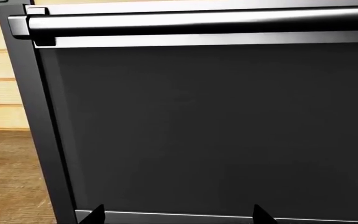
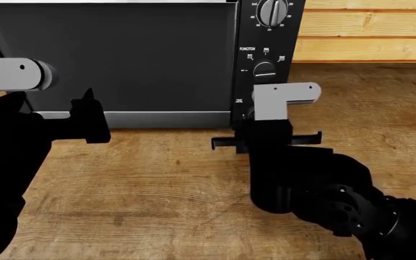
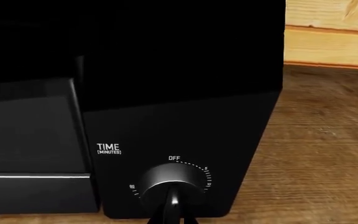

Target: Turn on the toaster oven by setting the timer.

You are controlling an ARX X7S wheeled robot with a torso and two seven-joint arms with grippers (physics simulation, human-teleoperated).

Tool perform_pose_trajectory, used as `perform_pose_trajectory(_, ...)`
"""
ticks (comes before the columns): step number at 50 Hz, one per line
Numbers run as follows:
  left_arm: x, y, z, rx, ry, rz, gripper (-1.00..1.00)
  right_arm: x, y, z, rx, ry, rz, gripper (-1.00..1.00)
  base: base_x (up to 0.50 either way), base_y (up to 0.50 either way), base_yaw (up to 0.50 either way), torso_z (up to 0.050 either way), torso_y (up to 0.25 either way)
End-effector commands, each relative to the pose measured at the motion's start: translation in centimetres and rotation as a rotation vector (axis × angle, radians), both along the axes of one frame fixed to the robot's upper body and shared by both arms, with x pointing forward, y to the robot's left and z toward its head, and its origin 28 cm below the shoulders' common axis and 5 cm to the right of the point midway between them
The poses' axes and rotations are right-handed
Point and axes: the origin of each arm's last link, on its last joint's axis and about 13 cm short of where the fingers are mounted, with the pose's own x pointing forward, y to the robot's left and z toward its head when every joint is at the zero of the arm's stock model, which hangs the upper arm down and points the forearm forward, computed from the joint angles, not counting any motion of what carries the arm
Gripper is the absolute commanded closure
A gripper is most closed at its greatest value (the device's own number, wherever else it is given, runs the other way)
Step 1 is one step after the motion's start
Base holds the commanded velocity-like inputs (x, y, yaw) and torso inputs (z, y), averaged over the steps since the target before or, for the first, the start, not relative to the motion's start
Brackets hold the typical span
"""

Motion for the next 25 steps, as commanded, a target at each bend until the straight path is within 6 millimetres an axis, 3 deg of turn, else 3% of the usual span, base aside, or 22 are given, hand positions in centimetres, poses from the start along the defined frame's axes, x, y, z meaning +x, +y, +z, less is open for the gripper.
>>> perform_pose_trajectory(1, -0.04, -0.02, -0.07, 0.0, 0.001, -0.001, -1.0, 0.47, -0.29, 0.54, 0.082, -0.034, 0.027, 1.0, 0.0, 0.0, 0.0, 0.0, 0.0)
perform_pose_trajectory(25, 0.08, -0.09, -0.1, 0.001, 0.003, -0.003, -1.0, 0.87, -0.82, 0.72, 0.257, 0.013, 0.081, 1.0, 0.01, 0.0, 0.0, 0.0, 0.0)
